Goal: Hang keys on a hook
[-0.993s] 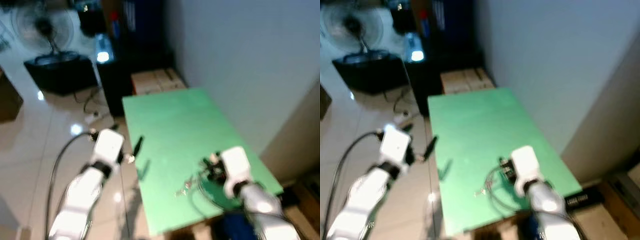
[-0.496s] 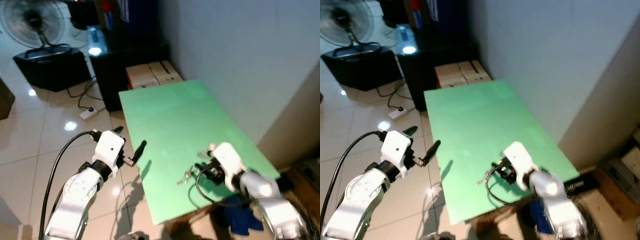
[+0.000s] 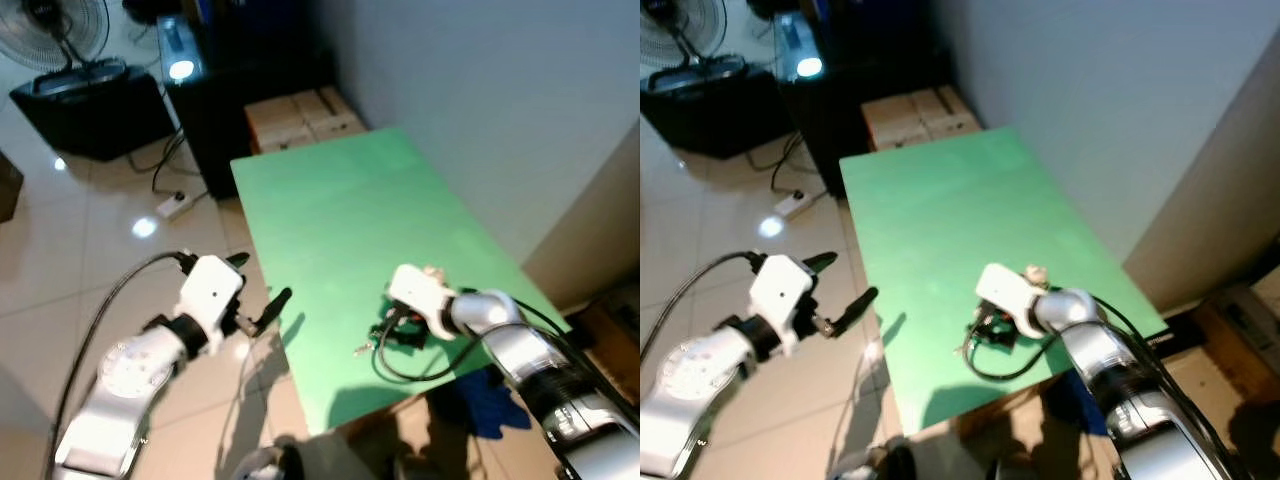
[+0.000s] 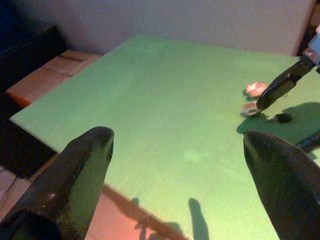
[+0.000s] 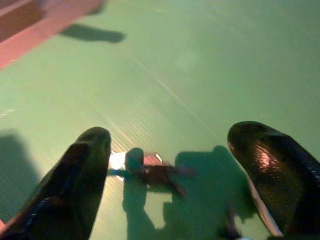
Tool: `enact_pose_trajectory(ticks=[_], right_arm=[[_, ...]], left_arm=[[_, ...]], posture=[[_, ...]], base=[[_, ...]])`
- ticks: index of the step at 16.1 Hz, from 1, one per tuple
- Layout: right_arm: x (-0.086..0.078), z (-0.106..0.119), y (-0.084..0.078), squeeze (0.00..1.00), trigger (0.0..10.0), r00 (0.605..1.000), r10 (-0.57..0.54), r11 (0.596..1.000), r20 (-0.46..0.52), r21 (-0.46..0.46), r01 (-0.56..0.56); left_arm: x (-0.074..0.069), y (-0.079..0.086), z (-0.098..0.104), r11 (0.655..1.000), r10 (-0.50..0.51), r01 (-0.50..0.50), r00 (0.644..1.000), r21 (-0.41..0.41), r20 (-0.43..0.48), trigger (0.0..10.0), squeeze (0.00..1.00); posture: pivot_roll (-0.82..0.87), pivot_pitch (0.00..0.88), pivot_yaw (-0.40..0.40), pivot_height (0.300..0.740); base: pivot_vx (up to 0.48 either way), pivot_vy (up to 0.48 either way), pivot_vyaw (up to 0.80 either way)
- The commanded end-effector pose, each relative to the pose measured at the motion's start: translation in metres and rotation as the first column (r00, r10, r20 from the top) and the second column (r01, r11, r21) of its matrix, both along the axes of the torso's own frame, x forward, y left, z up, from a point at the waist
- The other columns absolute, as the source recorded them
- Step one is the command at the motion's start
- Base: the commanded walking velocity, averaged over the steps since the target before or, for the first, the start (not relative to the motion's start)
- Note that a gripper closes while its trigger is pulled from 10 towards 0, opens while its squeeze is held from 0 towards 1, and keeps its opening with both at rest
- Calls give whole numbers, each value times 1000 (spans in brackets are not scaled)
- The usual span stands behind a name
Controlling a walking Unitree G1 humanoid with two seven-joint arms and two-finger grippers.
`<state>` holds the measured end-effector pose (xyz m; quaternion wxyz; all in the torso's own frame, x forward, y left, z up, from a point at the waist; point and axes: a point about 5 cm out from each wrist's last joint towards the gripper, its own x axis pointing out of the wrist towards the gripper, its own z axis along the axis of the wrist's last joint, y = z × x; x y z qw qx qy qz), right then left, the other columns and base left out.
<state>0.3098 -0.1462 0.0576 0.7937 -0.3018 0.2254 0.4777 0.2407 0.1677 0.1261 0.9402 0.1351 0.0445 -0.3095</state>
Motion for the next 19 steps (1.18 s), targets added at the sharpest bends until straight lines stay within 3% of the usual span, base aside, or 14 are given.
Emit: enact_pose_trajectory(ticks=[1, 7, 8, 13, 16, 19], right_arm=[[-1, -3, 1, 1000, 10000, 997, 74, 996, -24, -43, -75], [10, 3, -3, 1000, 10000, 972, 223, 964, -72, -131, -230], [11, 1, -6, 0, 10000, 968, 234, 956, -87, -162, -245], [8, -5, -10, 0, 10000, 954, 290, 919, -75, -256, -299], [11, -3, -10, 0, 10000, 949, 315, 905, -11, -297, -303], [13, -3, -15, 0, 10000, 957, 291, 906, -14, -316, -280]], left_arm=[[-2, 4, 5, 1000, -16, 16, 1000, 6, -8, 10000, 0], [-11, 11, 19, 1000, -24, 24, 999, 13, -30, 10000, 0], [-14, 11, 21, 1000, -20, 21, 999, 12, -33, 10000, 0], [-18, 13, 23, 1000, -8, 9, 999, 21, -45, 10000, 0], [-21, 14, 25, 1000, -5, 6, 999, 19, -52, 10000, 0], [-20, 13, 24, 1000, -10, 11, 998, 18, -58, 10000, 0]], posture=[[8, 225, 89, 740], [49, 286, 75, 740], [52, 291, 65, 740], [60, 289, 56, 740], [60, 290, 61, 740], [57, 288, 64, 740]], base=[[0, 0, 0], [0, 0, 0], [0, 0, 0], [0, 0, 0], [0, 0, 0], [0, 0, 0]])
